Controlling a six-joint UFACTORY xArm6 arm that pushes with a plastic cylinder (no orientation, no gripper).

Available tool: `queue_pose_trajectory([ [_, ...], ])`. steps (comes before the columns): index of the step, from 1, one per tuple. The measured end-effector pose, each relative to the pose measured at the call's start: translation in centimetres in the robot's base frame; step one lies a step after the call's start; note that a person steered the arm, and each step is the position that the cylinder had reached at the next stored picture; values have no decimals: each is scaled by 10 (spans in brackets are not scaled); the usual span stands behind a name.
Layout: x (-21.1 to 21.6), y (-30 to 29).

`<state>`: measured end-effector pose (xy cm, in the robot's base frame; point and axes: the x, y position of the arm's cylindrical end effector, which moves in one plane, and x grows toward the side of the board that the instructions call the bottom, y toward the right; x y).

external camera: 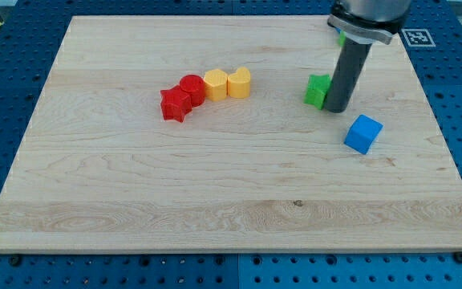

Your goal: Move green star towards yellow heart

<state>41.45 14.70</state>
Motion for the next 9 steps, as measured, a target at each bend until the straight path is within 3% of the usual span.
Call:
queue_pose_trajectory([
  [2,3,-1],
  [5,7,61],
  [7,6,62],
  [9,-21,40],
])
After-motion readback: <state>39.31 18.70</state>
